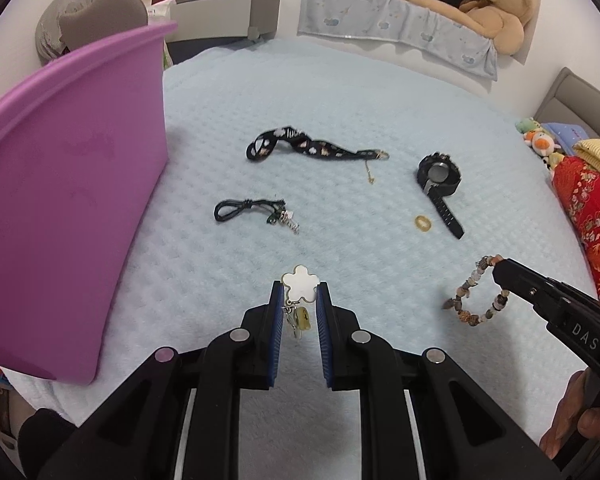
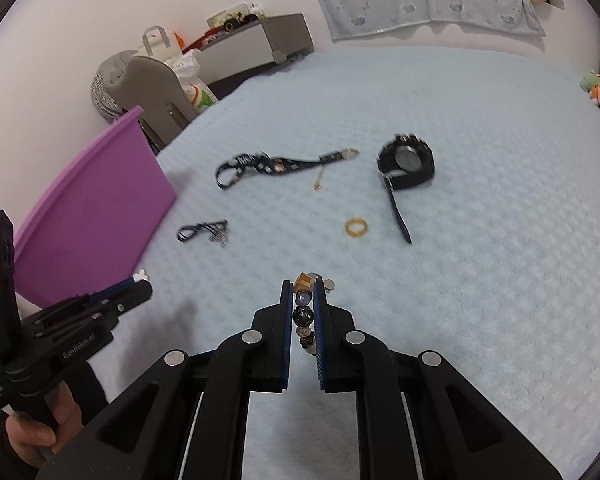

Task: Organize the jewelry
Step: 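Lift and carry the bracelet and flower charm over the pink tub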

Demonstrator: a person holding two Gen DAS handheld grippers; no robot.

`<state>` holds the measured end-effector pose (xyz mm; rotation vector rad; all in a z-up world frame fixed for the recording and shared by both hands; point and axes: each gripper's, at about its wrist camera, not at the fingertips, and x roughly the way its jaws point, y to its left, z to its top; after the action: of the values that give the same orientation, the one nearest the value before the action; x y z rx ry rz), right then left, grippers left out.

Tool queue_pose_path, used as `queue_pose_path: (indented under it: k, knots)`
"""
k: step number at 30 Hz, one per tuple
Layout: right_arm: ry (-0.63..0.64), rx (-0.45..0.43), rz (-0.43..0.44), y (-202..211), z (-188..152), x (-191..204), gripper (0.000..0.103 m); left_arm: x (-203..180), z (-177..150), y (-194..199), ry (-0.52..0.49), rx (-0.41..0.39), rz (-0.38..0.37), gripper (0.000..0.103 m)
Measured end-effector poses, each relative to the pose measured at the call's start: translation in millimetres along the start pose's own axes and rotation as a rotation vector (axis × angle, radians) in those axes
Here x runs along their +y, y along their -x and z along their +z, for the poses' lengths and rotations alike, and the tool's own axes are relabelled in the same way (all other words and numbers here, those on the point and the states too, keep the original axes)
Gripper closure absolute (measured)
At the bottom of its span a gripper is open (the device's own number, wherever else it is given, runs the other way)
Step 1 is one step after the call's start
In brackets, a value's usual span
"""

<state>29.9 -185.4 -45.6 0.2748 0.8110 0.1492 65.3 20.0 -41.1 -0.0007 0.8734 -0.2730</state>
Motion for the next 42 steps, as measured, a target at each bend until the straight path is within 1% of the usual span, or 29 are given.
queue_pose_path:
  k: [8,12,14,18,21,26,30,34,38,42]
  knots:
    - [0.041,-0.055,0.037,21.2,20.2,25.2,0.093,0.6,17.6,41.1,-0.005,-0.071,-0.011,0.087]
    - [0.066,-0.084,0.062,32.0,32.6,43.2,0.093,5.4,26.9,64.0,-0.008,-0.110,0.001,0.087]
    - [0.077,-0.101,0.087,38.3,41.4,55.0,0.093,9.6,31.9,76.4,-0.009,-0.130,0.009,0.087]
    - [0.112,-0.131,0.135,46.4,60.6,80.2,0.093,25.4,44.9,105.3,0.005,-0.172,0.031,0.087]
    - [0.139,-0.150,0.189,50.6,77.4,104.9,0.093,41.3,57.0,129.6,0.018,-0.214,0.051,0.087]
    - [0.209,-0.178,0.284,51.7,109.6,158.5,0.093,77.3,77.5,158.8,0.063,-0.251,0.105,0.087]
    - [0.253,-0.190,0.352,48.1,133.5,197.5,0.093,110.1,88.6,169.7,0.114,-0.263,0.160,0.087]
    - [0.291,-0.182,0.416,39.8,150.5,234.0,0.093,147.2,95.7,171.2,0.174,-0.256,0.218,0.087]
    - [0.327,-0.147,0.456,22.2,159.7,268.0,0.093,180.2,97.0,164.9,0.242,-0.228,0.243,0.087]
    - [0.362,-0.073,0.474,-8.2,161.0,297.1,0.093,205.8,95.9,151.3,0.285,-0.189,0.270,0.087]
